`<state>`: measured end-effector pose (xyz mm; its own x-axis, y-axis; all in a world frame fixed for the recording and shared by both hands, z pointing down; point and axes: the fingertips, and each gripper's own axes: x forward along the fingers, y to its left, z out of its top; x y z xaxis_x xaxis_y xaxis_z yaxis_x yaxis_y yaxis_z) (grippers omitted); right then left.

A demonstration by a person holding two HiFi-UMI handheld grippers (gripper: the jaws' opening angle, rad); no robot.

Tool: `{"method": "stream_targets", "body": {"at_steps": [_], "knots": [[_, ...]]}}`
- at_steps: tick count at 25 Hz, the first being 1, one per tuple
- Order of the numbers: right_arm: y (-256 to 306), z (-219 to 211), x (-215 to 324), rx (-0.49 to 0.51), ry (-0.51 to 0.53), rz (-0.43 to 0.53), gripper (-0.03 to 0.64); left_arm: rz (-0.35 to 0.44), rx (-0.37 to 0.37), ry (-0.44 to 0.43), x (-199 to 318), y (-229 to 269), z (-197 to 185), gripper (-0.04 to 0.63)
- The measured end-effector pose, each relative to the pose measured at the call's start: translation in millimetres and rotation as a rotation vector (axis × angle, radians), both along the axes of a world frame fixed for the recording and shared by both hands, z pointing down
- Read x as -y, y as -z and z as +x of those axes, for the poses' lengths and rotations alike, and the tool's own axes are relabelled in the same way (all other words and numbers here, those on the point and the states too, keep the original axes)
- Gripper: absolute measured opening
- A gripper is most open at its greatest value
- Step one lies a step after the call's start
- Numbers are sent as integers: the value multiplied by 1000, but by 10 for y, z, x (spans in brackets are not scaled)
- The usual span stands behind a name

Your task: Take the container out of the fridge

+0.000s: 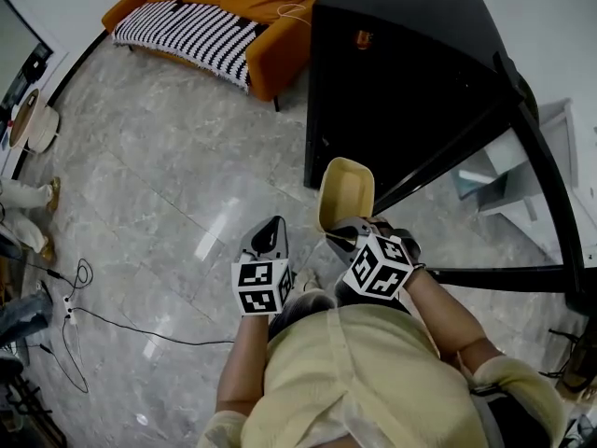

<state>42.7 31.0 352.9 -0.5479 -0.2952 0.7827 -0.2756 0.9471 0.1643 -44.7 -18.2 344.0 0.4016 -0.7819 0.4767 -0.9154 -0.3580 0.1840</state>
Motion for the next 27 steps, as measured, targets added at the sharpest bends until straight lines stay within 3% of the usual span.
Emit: {"method": "stream_targets", "body": {"at_steps": [27], "knots": [[-1,-104,-62,17,54,-20,31,3,8,4,-131,-12,9,23]]}}
